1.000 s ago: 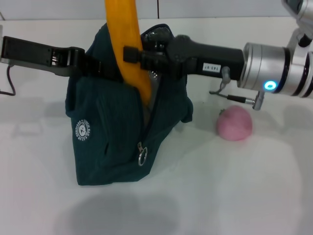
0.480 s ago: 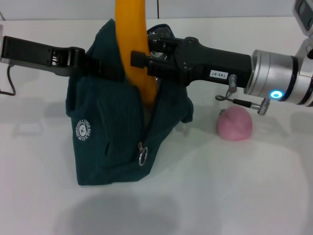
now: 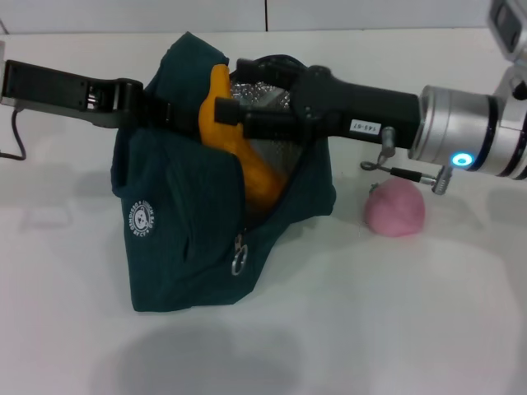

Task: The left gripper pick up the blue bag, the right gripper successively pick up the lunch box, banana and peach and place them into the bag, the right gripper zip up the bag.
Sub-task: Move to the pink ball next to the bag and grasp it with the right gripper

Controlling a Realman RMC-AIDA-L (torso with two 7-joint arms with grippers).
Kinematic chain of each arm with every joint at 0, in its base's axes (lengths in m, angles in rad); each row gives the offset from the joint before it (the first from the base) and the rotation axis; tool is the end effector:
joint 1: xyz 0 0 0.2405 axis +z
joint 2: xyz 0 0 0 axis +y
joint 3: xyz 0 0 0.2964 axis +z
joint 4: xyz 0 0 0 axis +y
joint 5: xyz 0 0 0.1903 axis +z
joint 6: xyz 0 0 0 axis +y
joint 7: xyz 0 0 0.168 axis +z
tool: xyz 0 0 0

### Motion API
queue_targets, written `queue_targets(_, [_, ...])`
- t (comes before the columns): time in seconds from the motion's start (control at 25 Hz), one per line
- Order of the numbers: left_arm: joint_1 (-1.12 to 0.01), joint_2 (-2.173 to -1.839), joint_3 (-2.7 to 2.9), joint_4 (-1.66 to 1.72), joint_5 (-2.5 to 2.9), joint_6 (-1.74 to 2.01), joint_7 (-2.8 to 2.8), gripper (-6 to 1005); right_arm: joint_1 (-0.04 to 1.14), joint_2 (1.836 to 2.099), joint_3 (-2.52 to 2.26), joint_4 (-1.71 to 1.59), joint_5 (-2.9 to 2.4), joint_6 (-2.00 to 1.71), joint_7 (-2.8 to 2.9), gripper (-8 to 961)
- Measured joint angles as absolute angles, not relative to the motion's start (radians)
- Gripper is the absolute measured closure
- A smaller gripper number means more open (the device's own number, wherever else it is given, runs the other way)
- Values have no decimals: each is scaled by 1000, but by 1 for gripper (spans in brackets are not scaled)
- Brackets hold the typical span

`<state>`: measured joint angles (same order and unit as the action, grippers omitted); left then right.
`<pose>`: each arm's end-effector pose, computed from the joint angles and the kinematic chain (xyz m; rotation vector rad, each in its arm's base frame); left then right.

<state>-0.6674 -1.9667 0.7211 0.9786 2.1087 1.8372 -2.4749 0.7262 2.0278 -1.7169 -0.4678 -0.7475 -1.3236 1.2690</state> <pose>-0.2177 0.3676 0.0353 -2.6596 -1.5921 -0.5029 0.1271 0.3705 -0.0835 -2.7404 0.5035 1.3075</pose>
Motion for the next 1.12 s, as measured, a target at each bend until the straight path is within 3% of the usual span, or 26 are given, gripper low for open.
queue_targets(0.04, [-665,-1966,721,979,2108,1837,-2476,971,721,2027,-1705,-469,-747,-1325,1269,110])
queue_targets(0.36, [-659,-1960,714,978,2103,1843,-2482,970,590,1997,-1480,-503,-754,-1409,1277,83])
queue_targets(0.6, [-669,-1966,713,951,2093,1832,-2482,970,480,1923,-1435,-522,-812,-1411,1356,79])
queue_targets(0.88, [-667,-1971,716,929,2099,1774,-2483,970,411,1861,-1420,-524,-1084,-1390,1427,91])
queue_targets(1.04, [-660,-1966,713,928,2097,1774,-2483,970,406,1854,-1398,-528,-1197,-1383,1420,100])
queue_targets(1.12, [-659,-1965,716,928,2098,1776,-2483,970,408,1870,-1355,-530,-1268,-1360,1412,104])
